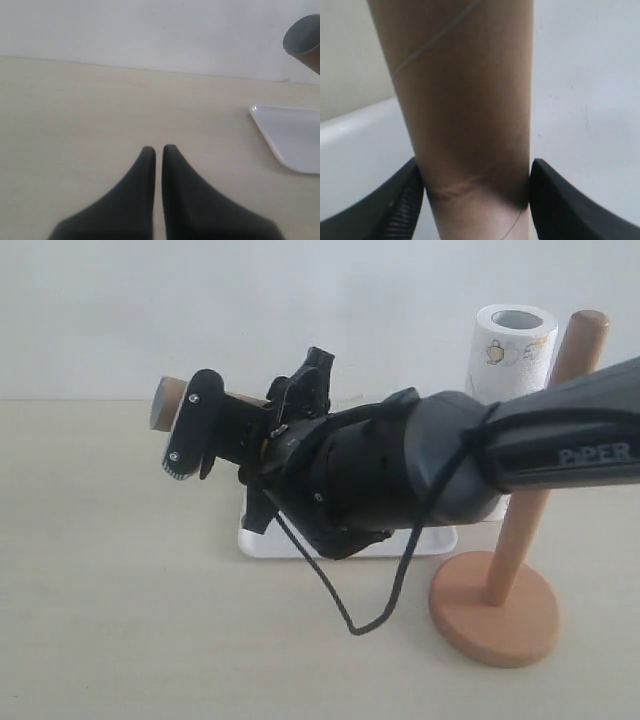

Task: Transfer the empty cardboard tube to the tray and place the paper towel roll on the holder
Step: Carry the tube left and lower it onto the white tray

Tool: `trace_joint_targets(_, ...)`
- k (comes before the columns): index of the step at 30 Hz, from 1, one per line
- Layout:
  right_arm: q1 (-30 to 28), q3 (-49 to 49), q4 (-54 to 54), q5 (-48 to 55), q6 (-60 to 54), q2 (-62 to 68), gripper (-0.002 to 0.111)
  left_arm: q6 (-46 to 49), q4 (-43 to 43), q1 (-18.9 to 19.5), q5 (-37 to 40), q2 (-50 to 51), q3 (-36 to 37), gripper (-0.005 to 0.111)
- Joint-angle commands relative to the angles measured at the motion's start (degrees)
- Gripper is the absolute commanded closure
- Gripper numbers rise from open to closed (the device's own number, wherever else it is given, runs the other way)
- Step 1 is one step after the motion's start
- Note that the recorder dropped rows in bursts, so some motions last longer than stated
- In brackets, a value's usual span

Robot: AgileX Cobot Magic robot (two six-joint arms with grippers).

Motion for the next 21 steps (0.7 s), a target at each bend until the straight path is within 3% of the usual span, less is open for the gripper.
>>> trace_joint_targets(1,-3.0,-1.0,0.9,2.2,-2.2,2.4,0.109,-0.5,0.2,0.0,-0.2,-0.1,0.2,0.103)
trace_joint_targets(21,-4.9,-1.0,4.1,0.5,-12.3,10.5,0.109,-0.5,0.2,0.0,-0.2,-0.1,0.2,0.103)
